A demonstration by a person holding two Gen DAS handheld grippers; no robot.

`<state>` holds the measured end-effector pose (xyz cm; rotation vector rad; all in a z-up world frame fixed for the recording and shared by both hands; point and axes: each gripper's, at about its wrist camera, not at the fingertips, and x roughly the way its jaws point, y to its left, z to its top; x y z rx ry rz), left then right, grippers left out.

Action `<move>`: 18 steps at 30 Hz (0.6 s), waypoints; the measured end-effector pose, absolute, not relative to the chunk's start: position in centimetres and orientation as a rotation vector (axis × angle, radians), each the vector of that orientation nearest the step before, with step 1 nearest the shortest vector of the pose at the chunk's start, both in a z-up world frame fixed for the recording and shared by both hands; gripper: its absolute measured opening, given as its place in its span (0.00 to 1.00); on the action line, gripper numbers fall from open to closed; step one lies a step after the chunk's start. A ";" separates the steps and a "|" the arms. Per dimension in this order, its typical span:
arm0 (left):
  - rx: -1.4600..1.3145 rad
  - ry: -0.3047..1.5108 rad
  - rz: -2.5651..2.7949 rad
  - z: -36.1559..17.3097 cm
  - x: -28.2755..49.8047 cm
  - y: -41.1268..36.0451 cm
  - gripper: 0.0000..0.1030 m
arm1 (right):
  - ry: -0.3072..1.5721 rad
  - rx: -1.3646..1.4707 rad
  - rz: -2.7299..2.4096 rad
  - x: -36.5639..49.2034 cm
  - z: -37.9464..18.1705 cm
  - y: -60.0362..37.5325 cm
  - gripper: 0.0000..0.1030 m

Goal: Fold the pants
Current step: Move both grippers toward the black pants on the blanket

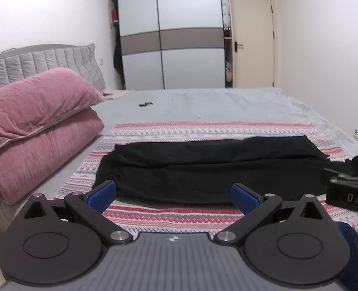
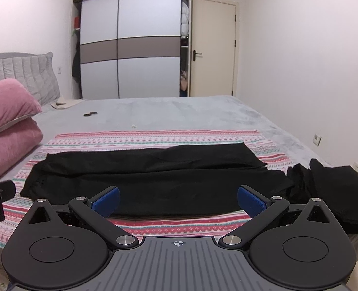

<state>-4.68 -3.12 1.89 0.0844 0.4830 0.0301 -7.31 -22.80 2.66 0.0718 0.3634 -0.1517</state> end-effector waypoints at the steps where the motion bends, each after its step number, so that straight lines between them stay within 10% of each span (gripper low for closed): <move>1: 0.083 0.494 0.025 1.9 -4.6 -3.2 1.00 | 0.366 0.078 -0.153 -7.2 2.7 -23.0 1.00; 18: -0.231 0.652 -0.047 -1.2 6.8 0.7 1.00 | 0.458 0.110 -0.247 -1.1 -1.1 -27.1 1.00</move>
